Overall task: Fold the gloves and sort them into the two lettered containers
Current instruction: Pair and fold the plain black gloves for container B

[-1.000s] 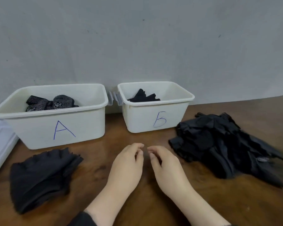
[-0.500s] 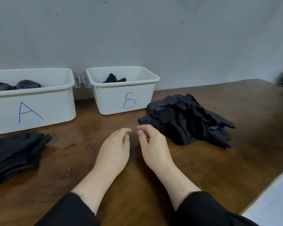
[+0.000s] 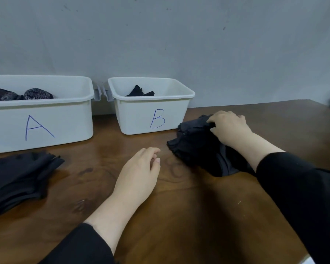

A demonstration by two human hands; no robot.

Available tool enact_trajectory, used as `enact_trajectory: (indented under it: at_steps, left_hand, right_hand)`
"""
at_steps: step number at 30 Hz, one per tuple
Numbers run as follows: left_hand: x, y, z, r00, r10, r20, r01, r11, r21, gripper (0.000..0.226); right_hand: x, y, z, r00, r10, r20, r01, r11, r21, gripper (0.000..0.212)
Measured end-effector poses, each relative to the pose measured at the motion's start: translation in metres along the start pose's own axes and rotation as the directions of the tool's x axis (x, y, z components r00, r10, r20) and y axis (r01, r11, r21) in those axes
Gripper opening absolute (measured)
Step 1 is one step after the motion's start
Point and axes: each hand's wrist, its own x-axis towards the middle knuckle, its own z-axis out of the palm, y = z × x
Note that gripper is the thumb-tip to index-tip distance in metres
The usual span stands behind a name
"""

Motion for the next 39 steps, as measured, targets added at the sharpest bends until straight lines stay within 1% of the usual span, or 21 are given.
enact_trajectory:
  at_steps: [2,3,5,7,10,12,15,17,20,22,24,25,28,29,30,32,34,36,37,38,39]
  left_hand:
    - [0.002,-0.003,0.000,1.000,0.009,-0.005,-0.009,1.000,-0.012,0.033]
    - [0.002,-0.004,0.000,1.000,0.012,-0.010,-0.013,1.000,-0.020,0.032]
    - [0.003,-0.006,0.001,0.999,0.018,-0.029,-0.020,0.999,-0.050,0.032]
    - [0.003,-0.006,0.000,0.997,0.018,-0.070,-0.025,0.995,-0.098,0.033]
    - [0.004,0.002,-0.005,0.988,0.006,-0.157,-0.041,0.974,-0.223,0.047]
    - [0.002,0.010,-0.012,0.982,0.003,-0.187,-0.059,0.954,-0.293,0.063]
    - [-0.004,0.012,-0.023,0.992,-0.021,-0.128,-0.033,0.914,-0.405,0.078]
    - [-0.008,0.004,-0.028,0.990,-0.074,-0.117,0.009,0.875,-0.483,0.077]
    - [-0.011,-0.015,-0.044,0.964,-0.229,-0.135,0.109,0.803,-0.586,0.071]
    - [-0.015,-0.028,-0.055,0.970,-0.227,-0.086,0.139,0.808,-0.572,0.055]
    - [-0.019,-0.035,-0.064,0.980,-0.188,-0.057,0.131,0.842,-0.524,0.026]
    - [-0.021,-0.037,-0.067,0.979,-0.194,-0.057,0.134,0.835,-0.533,0.017]
    - [-0.024,-0.042,-0.073,0.964,-0.245,-0.103,0.135,0.786,-0.603,0.011]
    - [-0.023,-0.043,-0.074,0.957,-0.262,-0.122,0.133,0.774,-0.619,0.011]
    - [-0.023,-0.045,-0.075,0.952,-0.274,-0.138,0.131,0.768,-0.627,0.012]
    - [-0.022,-0.046,-0.077,0.937,-0.302,-0.176,0.133,0.773,-0.621,0.012]
    - [-0.020,-0.048,-0.077,0.921,-0.323,-0.217,0.132,0.784,-0.607,0.011]
    - [-0.018,-0.052,-0.077,0.916,-0.331,-0.225,0.138,0.789,-0.598,0.010]
    - [-0.017,-0.054,-0.077,0.919,-0.328,-0.220,0.143,0.795,-0.590,0.010]
    - [-0.016,-0.057,-0.077,0.920,-0.321,-0.223,0.143,0.808,-0.572,0.012]
    - [-0.016,-0.059,-0.077,0.919,-0.312,-0.241,0.139,0.829,-0.542,0.017]
  right_hand:
    - [0.006,0.003,-0.002,0.998,0.008,-0.055,-0.006,0.999,0.043,0.024]
    - [0.008,0.002,-0.005,0.995,0.017,-0.102,-0.007,0.995,0.102,0.023]
    - [0.008,-0.004,-0.020,0.974,0.056,-0.220,0.011,0.956,0.292,0.023]
    - [0.005,-0.016,-0.041,0.943,0.081,-0.322,0.080,0.885,0.458,0.020]
    - [-0.008,-0.042,-0.072,0.921,0.020,-0.389,0.216,0.805,0.553,0.013]
    - [-0.023,-0.064,-0.083,0.940,-0.055,-0.336,0.259,0.757,0.600,0.007]
    - [-0.053,-0.102,-0.082,0.956,-0.206,-0.210,0.292,0.746,0.598,0.008]
    - [-0.070,-0.125,-0.074,0.958,-0.258,-0.126,0.273,0.682,0.679,0.010]
    - [-0.079,-0.147,-0.058,0.957,-0.287,-0.039,0.200,0.559,0.804,0.011]
    - [-0.081,-0.155,-0.050,0.959,-0.283,0.027,0.110,0.456,0.883,0.012]
    - [-0.085,-0.162,-0.046,0.951,-0.289,0.114,-0.012,0.331,0.943,0.015]
    - [-0.088,-0.165,-0.045,0.938,-0.309,0.158,-0.077,0.260,0.963,0.018]
    - [-0.096,-0.173,-0.042,0.880,-0.397,0.262,-0.296,-0.026,0.955,0.024]
    - [-0.100,-0.174,-0.040,0.862,-0.427,0.271,-0.339,-0.090,0.936,0.027]
    - [-0.103,-0.174,-0.036,0.846,-0.461,0.268,-0.358,-0.117,0.926,0.029]
    - [-0.111,-0.175,-0.026,0.805,-0.524,0.277,-0.395,-0.125,0.910,0.034]
    - [-0.117,-0.176,-0.016,0.793,-0.533,0.293,-0.437,-0.163,0.885,0.035]
    - [-0.118,-0.178,-0.008,0.845,-0.448,0.291,-0.420,-0.220,0.880,0.034]
    - [-0.117,-0.179,-0.007,0.893,-0.361,0.267,-0.360,-0.219,0.907,0.031]
    - [-0.115,-0.180,-0.008,0.945,-0.251,0.210,-0.256,-0.165,0.953,0.028]
    - [-0.112,-0.180,-0.010,0.983,-0.139,0.122,-0.131,-0.063,0.989,0.024]
